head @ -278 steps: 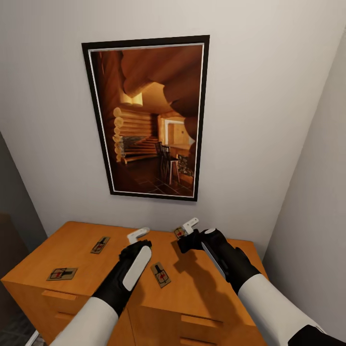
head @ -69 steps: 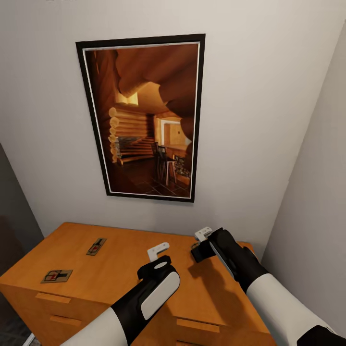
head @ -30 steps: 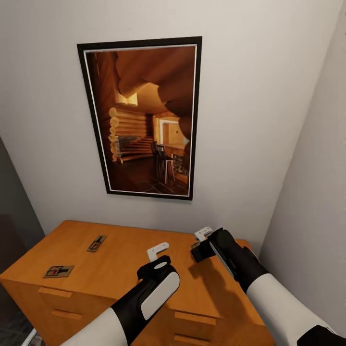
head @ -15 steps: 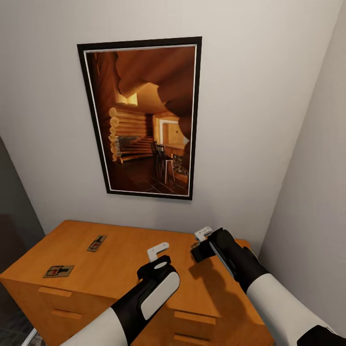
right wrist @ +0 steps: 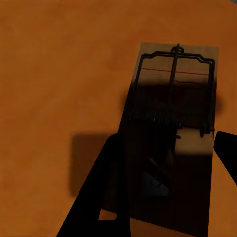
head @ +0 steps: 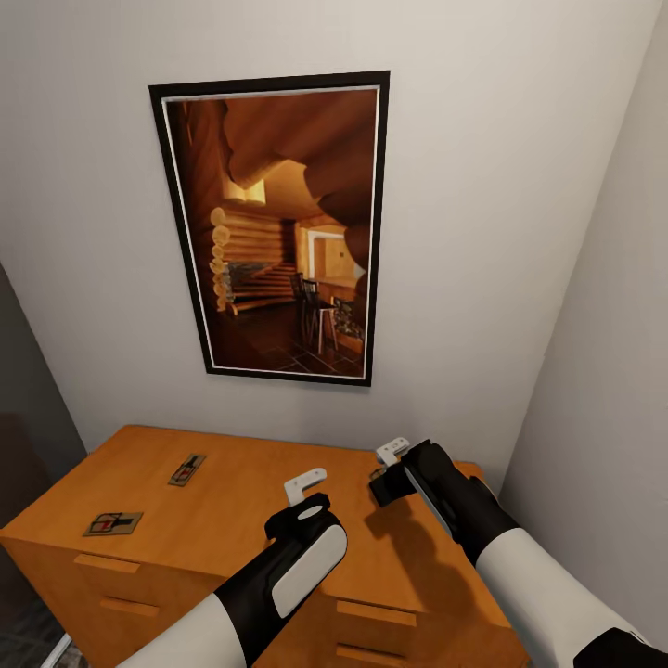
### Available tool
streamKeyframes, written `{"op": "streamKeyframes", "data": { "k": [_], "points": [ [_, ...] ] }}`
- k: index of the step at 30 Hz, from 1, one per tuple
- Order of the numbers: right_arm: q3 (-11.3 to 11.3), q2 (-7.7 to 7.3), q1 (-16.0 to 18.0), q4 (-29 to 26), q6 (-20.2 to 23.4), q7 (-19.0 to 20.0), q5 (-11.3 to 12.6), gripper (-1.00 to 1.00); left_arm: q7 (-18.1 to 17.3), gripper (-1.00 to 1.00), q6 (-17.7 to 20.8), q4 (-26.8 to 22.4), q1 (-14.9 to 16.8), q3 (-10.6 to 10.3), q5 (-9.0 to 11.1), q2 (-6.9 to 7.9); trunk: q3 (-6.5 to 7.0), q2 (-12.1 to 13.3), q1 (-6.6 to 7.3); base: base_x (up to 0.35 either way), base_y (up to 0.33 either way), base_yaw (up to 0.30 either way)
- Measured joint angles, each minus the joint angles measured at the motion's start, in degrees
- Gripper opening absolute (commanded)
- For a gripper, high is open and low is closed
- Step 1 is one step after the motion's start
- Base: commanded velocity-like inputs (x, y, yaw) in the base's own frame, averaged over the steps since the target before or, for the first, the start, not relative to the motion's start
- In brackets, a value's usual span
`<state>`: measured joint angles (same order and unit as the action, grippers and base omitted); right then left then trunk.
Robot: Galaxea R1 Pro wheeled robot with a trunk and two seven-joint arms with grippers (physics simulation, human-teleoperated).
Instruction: Take the four mousetraps from the cabinet in the bathroom and place them on the bathroom floor. Make sure all four end up on the same floor surface, and ensure that at least two of them are either under or directly next to the same bathroom sink.
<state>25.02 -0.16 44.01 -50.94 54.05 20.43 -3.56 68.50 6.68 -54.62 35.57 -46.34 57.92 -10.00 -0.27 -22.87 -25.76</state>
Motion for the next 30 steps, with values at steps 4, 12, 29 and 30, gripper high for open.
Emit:
{"op": "streamKeyframes", "data": {
  "k": [4, 12, 29, 30],
  "points": [
    [0.0, 0.00, 0.0, 0.0, 0.0, 0.0, 0.0, -1.00, 0.0, 1.00, 0.0, 0.0, 0.0, 0.0, 0.0, 0.00, 0.00, 0.0, 0.00, 0.000, 0.000, 0.000],
    [-0.1, 0.00, 0.0, 0.0, 0.0, 0.1, 0.0, -1.00, 0.0, 1.00, -0.1, -0.1, 0.0, 0.0, 0.1, 0.00, 0.00, 0.0, 0.00, 0.000, 0.000, 0.000],
    [-0.1, 0.00, 0.0, 0.0, 0.0, 0.0, 0.0, -1.00, 0.0, 1.00, 0.0, -0.1, 0.0, 0.0, 0.1, 0.00, 0.00, 0.0, 0.00, 0.000, 0.000, 0.000],
    [-0.1, 0.00, 0.0, 0.0, 0.0, 0.0, 0.0, -1.00, 0.0, 1.00, 0.0, -0.1, 0.0, 0.0, 0.1, 0.00, -0.16, -0.4, -0.21, 0.000, 0.000, 0.000]
  ]
}}
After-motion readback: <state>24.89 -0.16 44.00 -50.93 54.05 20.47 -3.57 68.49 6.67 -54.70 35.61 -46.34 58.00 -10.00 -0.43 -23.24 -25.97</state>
